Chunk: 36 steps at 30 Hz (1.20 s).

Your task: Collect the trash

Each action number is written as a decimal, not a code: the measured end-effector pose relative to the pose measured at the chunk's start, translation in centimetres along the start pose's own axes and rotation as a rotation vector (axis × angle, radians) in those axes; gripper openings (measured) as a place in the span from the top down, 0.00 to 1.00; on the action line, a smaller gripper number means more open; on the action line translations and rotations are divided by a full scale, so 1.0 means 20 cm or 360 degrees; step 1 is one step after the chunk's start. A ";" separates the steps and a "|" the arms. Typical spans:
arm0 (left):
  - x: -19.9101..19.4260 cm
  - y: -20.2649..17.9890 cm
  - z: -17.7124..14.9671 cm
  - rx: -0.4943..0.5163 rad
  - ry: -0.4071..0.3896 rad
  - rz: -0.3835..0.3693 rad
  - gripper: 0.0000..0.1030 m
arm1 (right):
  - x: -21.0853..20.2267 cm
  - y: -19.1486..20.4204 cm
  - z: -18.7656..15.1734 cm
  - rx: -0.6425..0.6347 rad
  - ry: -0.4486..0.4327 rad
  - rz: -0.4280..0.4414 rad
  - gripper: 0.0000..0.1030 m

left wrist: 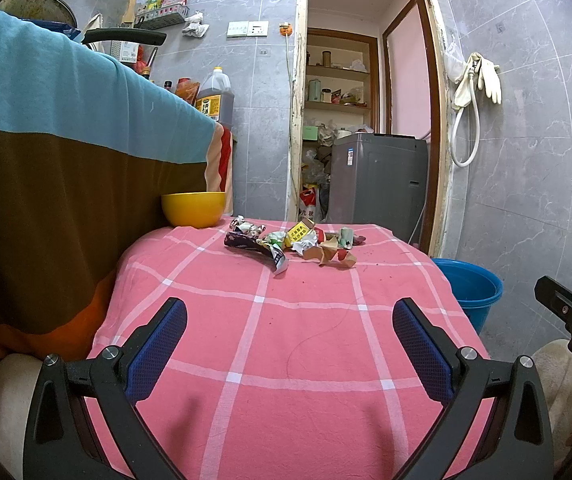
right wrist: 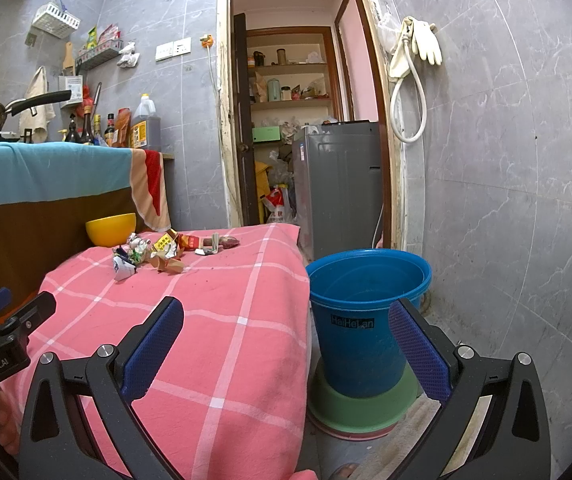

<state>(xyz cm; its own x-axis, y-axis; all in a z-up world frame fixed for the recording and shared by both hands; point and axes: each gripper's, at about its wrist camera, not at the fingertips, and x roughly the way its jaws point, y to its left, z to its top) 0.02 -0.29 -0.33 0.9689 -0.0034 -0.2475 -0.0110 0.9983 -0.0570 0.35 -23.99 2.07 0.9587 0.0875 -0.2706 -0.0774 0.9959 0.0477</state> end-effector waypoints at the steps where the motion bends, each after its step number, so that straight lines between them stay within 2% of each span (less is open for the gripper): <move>1: 0.00 0.00 0.00 0.0000 0.0000 0.0000 0.02 | 0.00 0.00 0.00 0.0000 0.0000 0.0000 0.00; 23: 0.03 0.01 0.03 -0.0004 0.0016 0.0028 0.02 | 0.02 0.00 0.02 0.0025 0.0000 0.0025 0.00; 36: 0.20 0.09 0.20 0.0026 -0.0026 0.0114 0.02 | 0.18 0.11 0.24 -0.0017 -0.0126 0.0184 0.00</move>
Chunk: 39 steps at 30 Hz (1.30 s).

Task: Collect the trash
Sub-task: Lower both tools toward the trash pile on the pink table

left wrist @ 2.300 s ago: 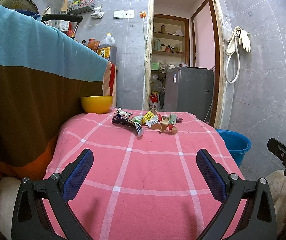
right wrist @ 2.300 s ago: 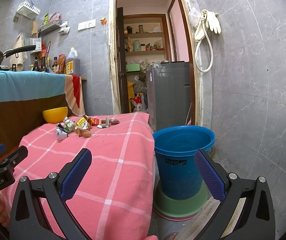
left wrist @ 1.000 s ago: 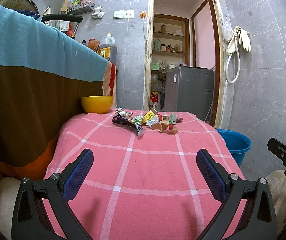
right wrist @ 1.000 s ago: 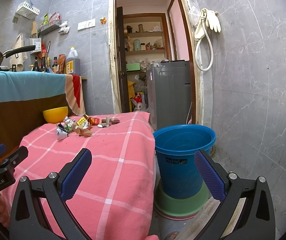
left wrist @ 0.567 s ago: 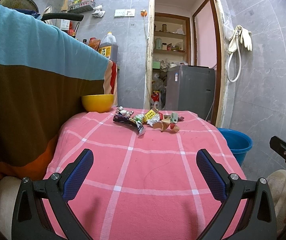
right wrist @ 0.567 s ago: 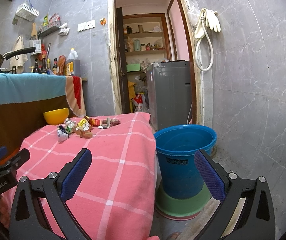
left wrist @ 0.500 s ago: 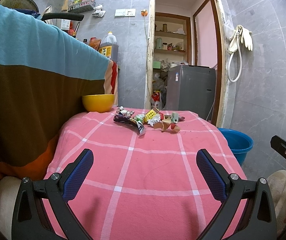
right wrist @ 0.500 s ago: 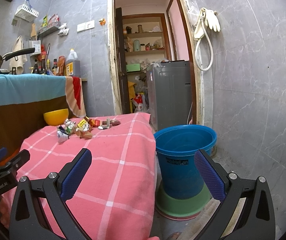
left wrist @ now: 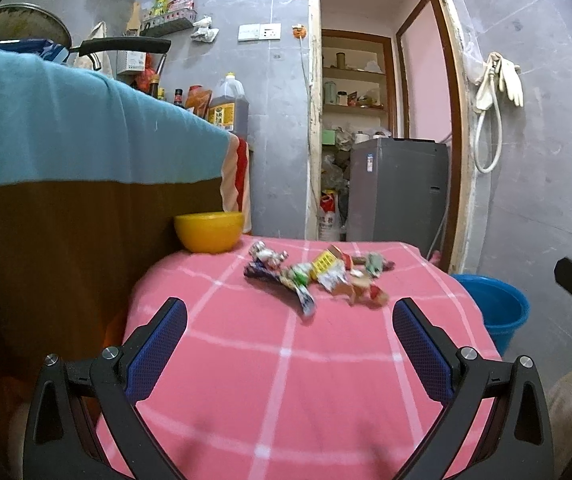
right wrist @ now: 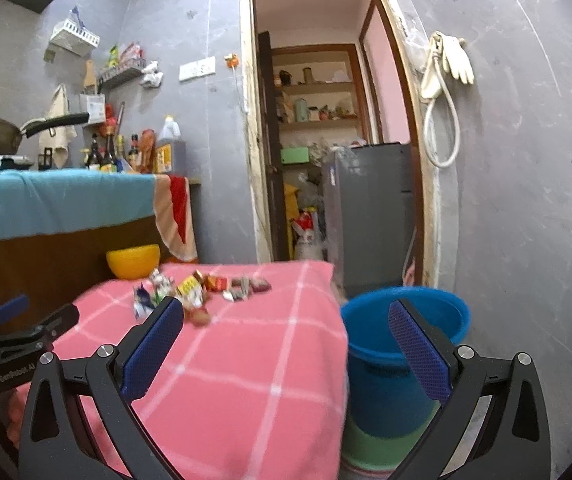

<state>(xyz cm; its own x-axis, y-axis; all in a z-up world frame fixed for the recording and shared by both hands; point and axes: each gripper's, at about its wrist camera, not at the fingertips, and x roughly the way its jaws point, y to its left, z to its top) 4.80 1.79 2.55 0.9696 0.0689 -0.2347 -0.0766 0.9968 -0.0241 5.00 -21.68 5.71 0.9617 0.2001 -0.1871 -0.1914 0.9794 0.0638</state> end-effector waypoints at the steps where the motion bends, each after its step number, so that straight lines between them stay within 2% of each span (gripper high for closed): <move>1: 0.02 0.01 0.02 0.0001 -0.0013 0.0009 0.02 | 0.02 0.00 0.02 0.0005 -0.0011 0.0010 0.00; 8: 0.12 0.06 0.11 0.0015 -0.0122 0.0037 0.02 | 0.18 0.03 0.14 0.0016 -0.0114 0.0088 0.00; 15: 0.27 0.13 0.17 -0.0020 -0.0127 0.0015 0.02 | 0.40 0.07 0.19 0.0011 -0.0085 0.0207 0.00; 18: 0.34 0.15 0.19 -0.0054 -0.0060 -0.0026 0.02 | 0.51 0.08 0.16 0.0010 0.0034 0.0252 0.00; 26: 0.53 0.15 0.18 -0.0141 0.0252 -0.0088 0.03 | 0.69 0.11 0.06 -0.0007 0.0330 0.0250 0.00; 31: 0.60 0.13 0.15 -0.0129 0.0406 -0.0141 0.23 | 0.80 0.14 0.00 -0.0023 0.0523 0.0309 0.01; 33: 0.63 0.12 0.14 -0.0136 0.0480 -0.0174 0.34 | 0.83 0.15 -0.02 -0.0025 0.0588 0.0343 0.07; 35: 0.66 0.13 0.13 -0.0151 0.0553 -0.0209 0.42 | 0.87 0.16 -0.05 -0.0036 0.0680 0.0397 0.17; 39: 0.72 0.13 0.10 -0.0188 0.0679 -0.0278 0.62 | 0.94 0.18 -0.08 -0.0030 0.0803 0.0496 0.26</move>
<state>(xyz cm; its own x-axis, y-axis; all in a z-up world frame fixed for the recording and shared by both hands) 19.05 5.47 1.11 0.7903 -0.1474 -0.5947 0.0293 0.9786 -0.2036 22.08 -14.28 0.92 0.6483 0.4611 -0.6058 -0.4576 0.8720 0.1740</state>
